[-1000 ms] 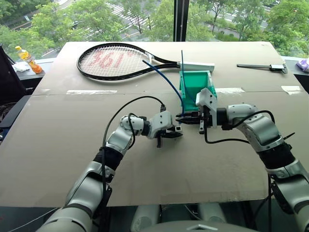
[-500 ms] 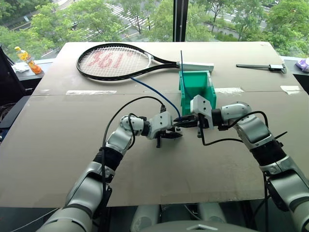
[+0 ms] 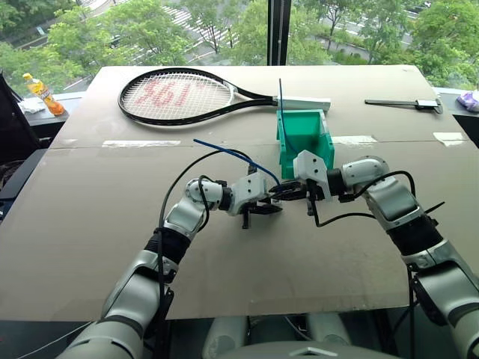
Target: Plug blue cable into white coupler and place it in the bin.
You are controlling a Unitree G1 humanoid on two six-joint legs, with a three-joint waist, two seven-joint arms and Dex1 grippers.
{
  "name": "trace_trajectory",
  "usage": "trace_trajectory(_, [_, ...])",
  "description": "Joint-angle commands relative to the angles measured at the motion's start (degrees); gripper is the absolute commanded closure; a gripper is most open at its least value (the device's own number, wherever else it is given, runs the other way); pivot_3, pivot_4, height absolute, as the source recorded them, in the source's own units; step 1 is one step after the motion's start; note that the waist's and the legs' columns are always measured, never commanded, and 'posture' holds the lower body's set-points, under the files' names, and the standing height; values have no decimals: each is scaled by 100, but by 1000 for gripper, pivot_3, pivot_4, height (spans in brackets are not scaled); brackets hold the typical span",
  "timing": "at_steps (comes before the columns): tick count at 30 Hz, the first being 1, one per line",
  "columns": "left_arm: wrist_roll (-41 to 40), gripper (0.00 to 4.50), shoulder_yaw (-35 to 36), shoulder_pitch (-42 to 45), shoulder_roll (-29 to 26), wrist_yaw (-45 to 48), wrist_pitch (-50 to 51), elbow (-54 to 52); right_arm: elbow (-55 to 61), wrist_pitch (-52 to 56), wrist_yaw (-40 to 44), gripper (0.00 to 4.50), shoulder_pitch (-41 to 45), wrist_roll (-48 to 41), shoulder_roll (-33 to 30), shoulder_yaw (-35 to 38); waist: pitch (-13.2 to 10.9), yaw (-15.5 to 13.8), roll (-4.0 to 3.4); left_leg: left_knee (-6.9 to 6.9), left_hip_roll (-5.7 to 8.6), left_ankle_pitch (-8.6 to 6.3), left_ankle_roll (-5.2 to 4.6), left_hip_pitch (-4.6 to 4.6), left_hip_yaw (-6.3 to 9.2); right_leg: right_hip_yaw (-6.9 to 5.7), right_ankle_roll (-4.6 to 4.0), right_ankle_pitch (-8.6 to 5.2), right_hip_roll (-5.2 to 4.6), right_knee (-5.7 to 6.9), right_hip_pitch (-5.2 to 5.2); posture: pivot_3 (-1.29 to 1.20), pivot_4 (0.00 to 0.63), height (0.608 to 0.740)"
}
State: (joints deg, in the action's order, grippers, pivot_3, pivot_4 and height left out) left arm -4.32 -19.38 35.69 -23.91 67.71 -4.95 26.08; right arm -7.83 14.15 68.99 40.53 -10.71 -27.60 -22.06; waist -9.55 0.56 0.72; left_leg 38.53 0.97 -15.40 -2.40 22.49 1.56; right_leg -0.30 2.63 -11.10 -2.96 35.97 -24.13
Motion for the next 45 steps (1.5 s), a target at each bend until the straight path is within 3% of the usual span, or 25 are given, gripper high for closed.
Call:
trace_trajectory(1, [40, 4115, 21, -14, 62, 36, -96, -19, -279, 291, 170, 4500, 15, 167, -67, -118, 0, 2, 0, 0, 0, 0, 0, -1, -1, 0, 0, 0, 0, 0, 1, 0, 150, 740])
trace_trajectory(26, [108, 4115, 109, -47, 123, -22, -132, 15, -753, 439, 654, 4500, 640, 440, 2, -230, 0, -4, 0, 0, 0, 0, 0, -32, -2, 3, 0, 0, -3, 0, 31, 0, 150, 740])
trace_trajectory(45, [99, 4115, 122, -16, 131, -34, -133, 31, -496, 535, 704, 4500, 750, 603, 78, -270, 0, -3, -1, -1, 0, 0, 0, -32, -3, 3, 0, 0, -4, 0, 31, 0, 150, 740])
